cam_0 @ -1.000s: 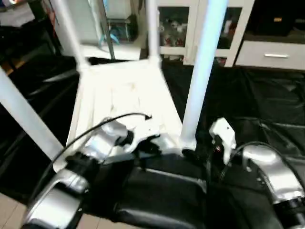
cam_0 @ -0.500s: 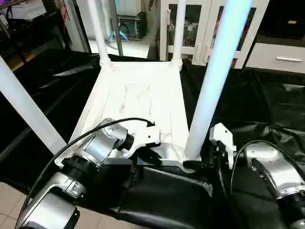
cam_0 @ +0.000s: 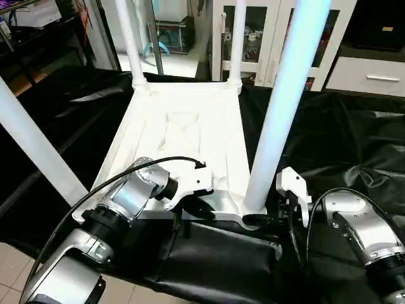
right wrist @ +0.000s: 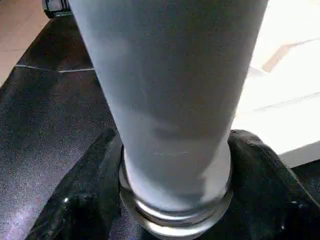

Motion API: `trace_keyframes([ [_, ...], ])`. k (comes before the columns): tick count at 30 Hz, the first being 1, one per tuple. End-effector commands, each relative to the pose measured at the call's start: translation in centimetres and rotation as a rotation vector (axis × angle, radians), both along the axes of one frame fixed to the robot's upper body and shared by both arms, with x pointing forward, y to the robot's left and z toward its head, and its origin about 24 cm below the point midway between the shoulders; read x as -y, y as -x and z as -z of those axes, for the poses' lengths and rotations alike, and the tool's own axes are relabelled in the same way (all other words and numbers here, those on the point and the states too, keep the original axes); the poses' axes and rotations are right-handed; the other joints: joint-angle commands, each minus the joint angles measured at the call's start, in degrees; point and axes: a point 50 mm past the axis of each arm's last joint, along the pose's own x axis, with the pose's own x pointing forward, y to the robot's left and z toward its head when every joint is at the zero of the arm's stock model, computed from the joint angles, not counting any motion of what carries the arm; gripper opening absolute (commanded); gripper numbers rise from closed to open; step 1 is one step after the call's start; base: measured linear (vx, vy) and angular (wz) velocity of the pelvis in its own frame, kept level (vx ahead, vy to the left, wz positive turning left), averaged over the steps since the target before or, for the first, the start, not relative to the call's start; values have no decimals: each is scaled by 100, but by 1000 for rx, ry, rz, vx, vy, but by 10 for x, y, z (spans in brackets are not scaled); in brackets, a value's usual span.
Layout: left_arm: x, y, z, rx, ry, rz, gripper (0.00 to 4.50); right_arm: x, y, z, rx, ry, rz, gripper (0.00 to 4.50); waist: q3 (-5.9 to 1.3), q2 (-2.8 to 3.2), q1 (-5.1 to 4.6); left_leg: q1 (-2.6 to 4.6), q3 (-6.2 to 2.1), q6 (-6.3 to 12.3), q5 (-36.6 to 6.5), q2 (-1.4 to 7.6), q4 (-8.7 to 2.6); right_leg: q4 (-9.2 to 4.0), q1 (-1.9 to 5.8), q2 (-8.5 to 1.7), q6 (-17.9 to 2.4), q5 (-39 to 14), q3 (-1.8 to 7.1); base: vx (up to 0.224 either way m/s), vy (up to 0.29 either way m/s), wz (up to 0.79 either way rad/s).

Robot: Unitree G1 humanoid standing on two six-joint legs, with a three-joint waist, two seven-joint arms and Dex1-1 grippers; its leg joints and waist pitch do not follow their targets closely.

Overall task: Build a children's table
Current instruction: Rotate leg to tighten

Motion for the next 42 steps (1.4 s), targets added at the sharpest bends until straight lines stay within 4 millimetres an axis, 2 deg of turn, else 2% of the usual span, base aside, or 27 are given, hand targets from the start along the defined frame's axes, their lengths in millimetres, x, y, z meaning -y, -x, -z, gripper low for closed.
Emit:
trace_keyframes([
  [1, -2, 22, 34, -153, -100, 40, 0, -3, -2, -5, 20, -27, -13, 275, -233, -105, -5, -55, -44, 610, -654, 273, -299, -270, 270, -318, -1586, -361, 209, 0, 0, 0],
  [8, 0, 23, 36, -156, -86, 18, 0, -4, -2, -3, 21, -42, -5, 267, -233, -132, 1, -60, -40, 662, -571, 272, -291, -268, 267, -324, -1569, -412, 209, 0, 0, 0],
  [12, 3, 16, 35, -119, -43, -84, 0, -8, -15, 2, 62, -74, 172, 267, -207, -134, -23, -67, -43, 572, -753, 268, -320, -303, 255, -333, -1533, -706, 208, 0, 0, 0],
  [13, 5, 13, 34, -105, -25, -116, 0, -9, -18, 3, 74, -73, 229, 267, -170, -142, -64, -58, -50, 419, -1102, 258, -363, -365, 238, -339, -1398, -1284, 209, 0, 0, 0],
  [14, 6, 11, 33, -99, -16, -131, 0, -8, -20, 4, 77, -72, 254, 267, -170, -142, -64, -58, -50, 419, -1102, 258, -363, -365, 238, -339, -1398, -1284, 209, 0, 0, 0],
  [15, 8, 7, 33, -85, 3, -177, 0, -8, -24, 7, 77, -73, 317, 267, -148, -198, -115, -53, -66, 297, -1307, 250, -400, -428, 234, -348, -1207, -1844, 211, 0, 0, 0],
  [16, 8, 7, 33, -85, 3, -177, 0, -8, -24, 7, 77, -73, 317, 267, -146, -180, -131, -50, -72, 262, -1373, 243, -403, -438, 226, -347, -1153, -1997, 208, 0, 0, 0],
  [17, 9, 5, 33, -69, 12, -204, 0, -9, -25, 8, 77, -76, 350, 267, -141, -229, -163, -70, -93, 232, -1457, 238, -420, -465, 242, -347, -1012, -2244, 200, 0, 0, 0],
  [18, 11, -3, 33, -28, 17, -287, 0, -15, -30, 12, 75, -82, 439, 266, -138, -215, -189, -62, -88, 207, -1431, 228, -421, -472, 207, -331, -946, -2287, 204, 0, 0, 0],
  [20, 15, -9, 32, 4, 20, -339, 0, -23, -33, 13, 92, -73, 497, 266, -136, -204, -212, -34, -97, 143, -1560, 223, -429, -507, 189, -339, -863, -2491, 205, 0, 0, 0],
  [22, 18, -13, 32, 27, 17, -375, 0, -29, -36, 13, 113, -62, 551, 266, -138, -207, -238, -36, -91, 118, -1564, 224, -429, -518, 162, -335, -845, -2388, 217, 0, 0, 0],
  [24, 23, -19, 33, 69, -1, -435, 0, -36, -42, 16, 156, -20, 685, 266, -142, -258, -263, -50, -94, 116, -1425, 220, -429, -483, 175, -329, -891, -2157, 223, 0, 0, 0],
  [27, 25, -21, 32, 83, -3, -459, 0, -37, -45, 17, 158, -10, 767, 265, -145, -253, -275, -52, -80, 160, -1301, 217, -417, -470, 177, -325, -959, -1952, 229, 0, 0, 0],
  [28, 28, -24, 31, 100, -5, -486, 0, -39, -48, 19, 151, 6, 872, 265, -149, -208, -263, -48, -83, 161, -1295, 216, -415, -467, 177, -334, -973, -1917, 231, 0, 0, 0],
  [29, 30, -27, 31, 123, -6, -511, 0, -41, -49, 23, 146, 42, 978, 265, -145, -204, -279, -52, -76, 160, -1262, 210, -414, -469, 169, -322, -984, -1852, 237, 0, 0, 0],
  [30, 33, -29, 30, 143, -11, -519, 0, -44, -49, 27, 140, 88, 1060, 265, -156, -178, -293, -44, -91, 22, -1206, 197, -426, -450, 166, -303, -976, -1716, 235, 0, 0, 0],
  [31, 35, -29, 31, 150, -10, -525, 0, -46, -49, 27, 155, 108, 1107, 265, -162, -190, -297, -54, -91, 19, -1228, 192, -431, -445, 184, -300, -964, -1684, 231, 0, 0, 0],
  [33, 37, -30, 31, 152, -9, -521, 0, -53, -50, 25, 186, 124, 1111, 265, -166, -146, -285, -38, -84, 5, -1234, 194, -423, -444, 169, -302, -961, -1537, 239, 0, 0, 0],
  [36, 40, -29, 31, 149, -4, -510, 0, -59, -53, 19, 216, 98, 1120, 265, -182, -148, -283, -56, -74, 63, -1129, 192, -415, -404, 209, -298, -1050, -1088, 238, 0, 0, 0],
  [37, 40, -28, 32, 146, -2, -499, 0, -56, -54, 19, 205, 89, 1141, 265, -180, -189, -285, -59, -67, 93, -1116, 193, -413, -408, 213, -299, -1059, -1065, 237, 0, 0, 0],
  [38, 39, -27, 33, 141, -1, -493, 0, -55, -54, 18, 206, 90, 1147, 265, -172, -196, -281, -63, -64, 133, -1116, 196, -415, -408, 215, -307, -1078, -1097, 239, 0, 0, 0],
  [42, 36, -26, 36, 128, -2, -472, 0, -57, -55, 14, 247, 106, 1118, 265, -160, -170, -281, -50, -68, 121, -1217, 203, -430, -432, 201, -308, -1027, -1348, 241, 0, 0, 0],
])
